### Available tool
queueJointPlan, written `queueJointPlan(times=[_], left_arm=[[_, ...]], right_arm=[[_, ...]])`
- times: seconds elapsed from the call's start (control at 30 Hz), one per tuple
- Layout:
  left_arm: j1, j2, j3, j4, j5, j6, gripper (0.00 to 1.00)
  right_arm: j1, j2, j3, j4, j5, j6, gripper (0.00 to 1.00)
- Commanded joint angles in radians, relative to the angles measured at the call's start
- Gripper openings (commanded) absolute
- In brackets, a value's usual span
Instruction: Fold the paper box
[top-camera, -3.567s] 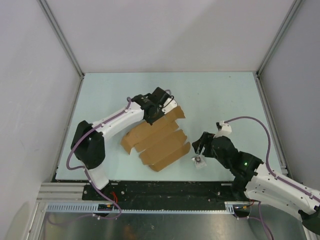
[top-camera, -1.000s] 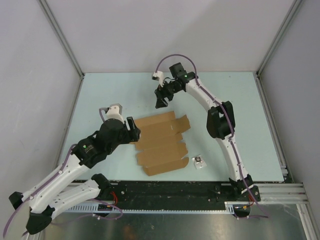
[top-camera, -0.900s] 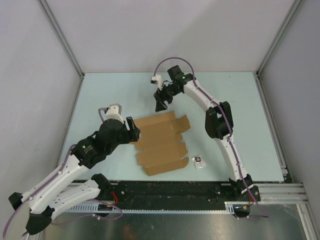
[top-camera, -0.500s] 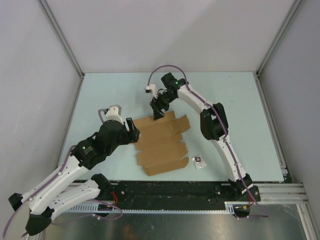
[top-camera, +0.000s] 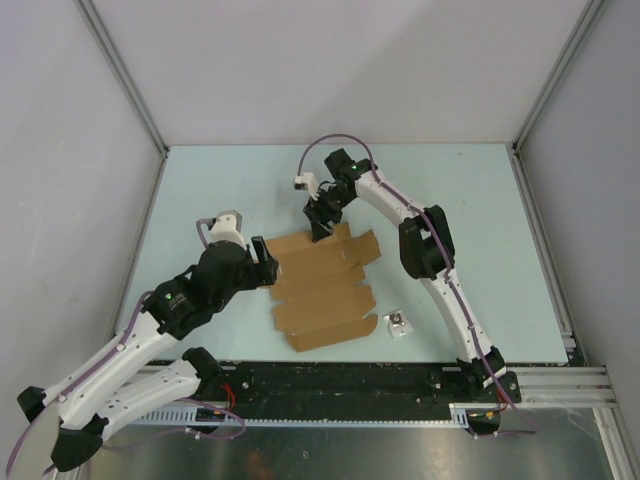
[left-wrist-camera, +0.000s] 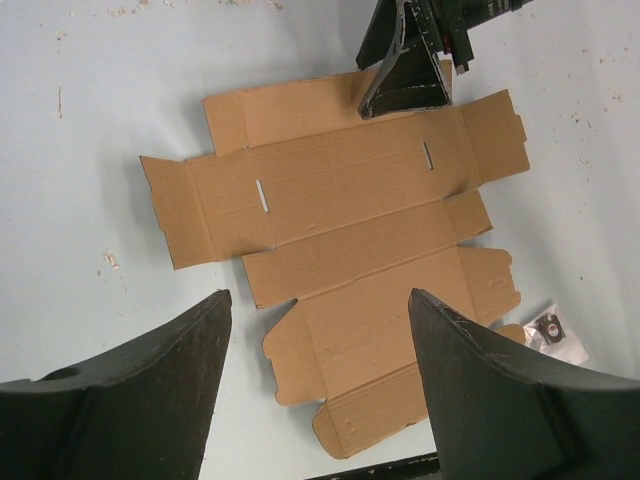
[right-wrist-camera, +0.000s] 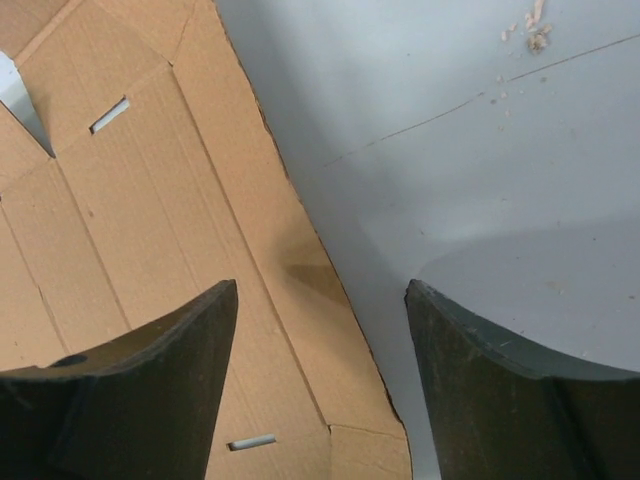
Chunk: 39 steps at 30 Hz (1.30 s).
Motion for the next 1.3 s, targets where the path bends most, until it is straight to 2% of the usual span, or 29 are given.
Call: queueJointPlan(times=[0.0,0.37,0.47,0.57,0.6,0.7,0.87,0.93,1.1,1.13,1.17,1.23,1.27], left_arm=[[-0.001,-0.003,-0.002,0.015,-0.016,0.001,0.77],[-0.001,-0.022,-0.015,0.02,-0.008,-0.002,0.77],[-0.001,-0.033,-0.02,0.022,-0.008,-0.005,0.77],[-0.001,-0.045,-0.025,0.022,-0.01,-0.008,0.77],[-0.001,-0.048,-0.026,0.022,-0.01,-0.008,0.77],[-0.001,-0.059,-0.032,0.02,-0.014,-0.011,0.77],[-0.001,-0.066,-0.037,0.02,-0.022,-0.023,0.77],[-0.001,-0.066,-0.037,0.022,-0.028,-0.026,0.77],[-0.001,-0.049,-0.035,0.022,-0.033,-0.029,0.77],[-0.001,-0.048,-0.035,0.023,-0.033,-0.029,0.77],[0.0,-0.046,-0.035,0.022,-0.033,-0.029,0.77],[0.0,-0.048,-0.038,0.023,-0.03,-0.028,0.77],[0.0,-0.049,-0.038,0.022,-0.028,-0.028,0.77]], right_arm=[[-0.008,-0.009,0.024,-0.058,-0.039,-0.024,0.69],[-0.018,-0.08,-0.066,-0.081,-0.061,-0.04,0.45],[-0.025,-0.1,-0.083,-0.064,-0.081,-0.023,0.35],[-0.028,-0.121,-0.094,-0.058,-0.09,-0.007,0.2],[-0.03,-0.129,-0.103,-0.055,-0.084,0.009,0.1],[-0.036,-0.181,-0.149,-0.005,-0.061,0.058,0.0],[-0.044,-0.347,-0.443,0.265,0.059,0.275,0.0],[-0.042,-0.428,-0.538,0.34,0.148,0.392,0.0],[0.002,-0.566,-0.833,0.535,0.371,0.546,0.01],[0.021,-0.591,-0.868,0.555,0.382,0.553,0.03],[0.027,-0.595,-0.903,0.578,0.381,0.55,0.12],[0.036,-0.583,-0.915,0.58,0.355,0.53,0.2],[0.038,-0.577,-0.913,0.583,0.329,0.507,0.3]])
